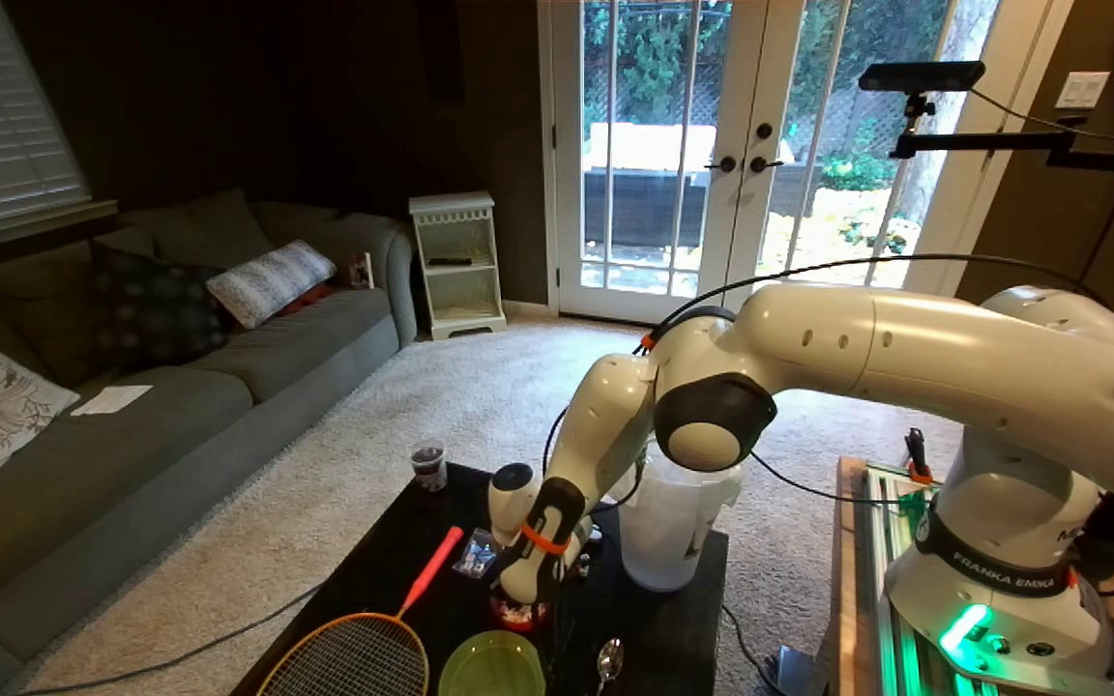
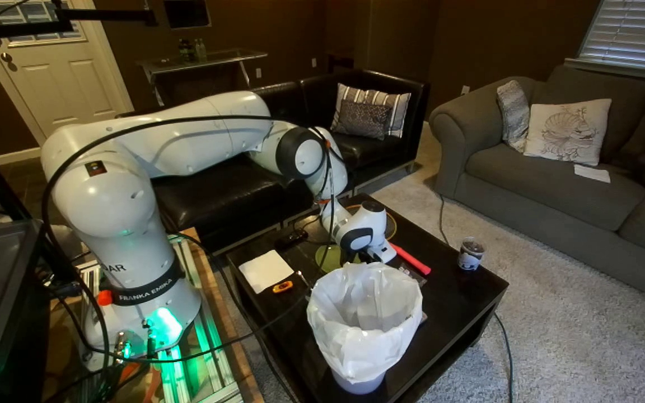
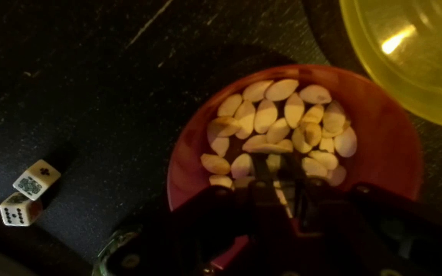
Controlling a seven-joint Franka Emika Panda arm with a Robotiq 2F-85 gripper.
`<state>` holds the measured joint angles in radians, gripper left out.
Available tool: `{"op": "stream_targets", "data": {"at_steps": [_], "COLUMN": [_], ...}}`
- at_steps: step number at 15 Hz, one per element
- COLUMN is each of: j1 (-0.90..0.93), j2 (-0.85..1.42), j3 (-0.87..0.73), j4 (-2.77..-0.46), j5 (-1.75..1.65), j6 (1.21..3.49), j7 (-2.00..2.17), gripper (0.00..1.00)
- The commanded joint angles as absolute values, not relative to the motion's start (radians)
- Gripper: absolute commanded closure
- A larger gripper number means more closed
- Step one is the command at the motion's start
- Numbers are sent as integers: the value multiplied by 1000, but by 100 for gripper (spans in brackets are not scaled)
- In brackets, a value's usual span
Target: Put some popcorn in the bin
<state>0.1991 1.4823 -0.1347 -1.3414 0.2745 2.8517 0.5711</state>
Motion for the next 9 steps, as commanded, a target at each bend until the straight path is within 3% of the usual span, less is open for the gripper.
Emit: {"op": "stream_targets", "data": {"at_steps": [1, 9], "j1": [220, 223], "j2": [1504, 1492], "j3": [-157, -162], "j4": [-1308, -1320], "j5": [268, 269], "j6": [2825, 2833], "j7": [611, 618], "gripper": [100, 99]}}
